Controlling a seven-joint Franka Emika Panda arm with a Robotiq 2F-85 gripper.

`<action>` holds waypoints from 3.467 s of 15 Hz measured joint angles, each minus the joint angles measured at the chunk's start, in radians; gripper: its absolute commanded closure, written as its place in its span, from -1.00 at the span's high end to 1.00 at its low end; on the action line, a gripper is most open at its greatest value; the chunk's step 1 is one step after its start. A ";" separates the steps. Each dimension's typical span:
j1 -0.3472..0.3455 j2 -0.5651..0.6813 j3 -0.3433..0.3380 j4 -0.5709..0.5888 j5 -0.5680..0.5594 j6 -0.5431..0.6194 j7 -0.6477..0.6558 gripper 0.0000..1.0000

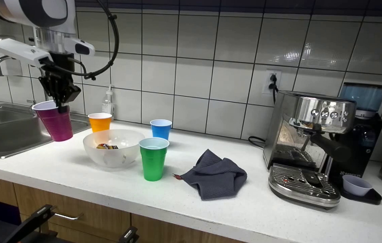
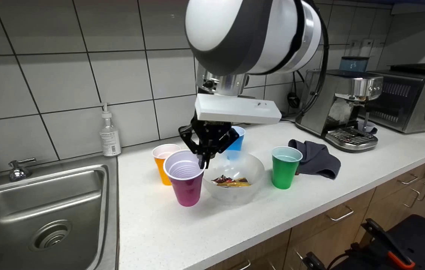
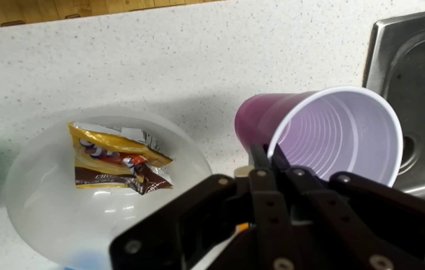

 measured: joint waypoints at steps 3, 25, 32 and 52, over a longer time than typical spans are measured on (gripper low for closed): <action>-0.004 -0.061 -0.042 -0.016 0.030 -0.038 -0.086 -0.98; -0.195 -0.190 -0.285 0.044 -0.015 -0.334 -0.415 -0.98; -0.254 -0.181 -0.326 0.112 -0.113 -0.446 -0.499 -0.98; -0.319 -0.067 -0.378 0.173 -0.227 -0.446 -0.557 -0.98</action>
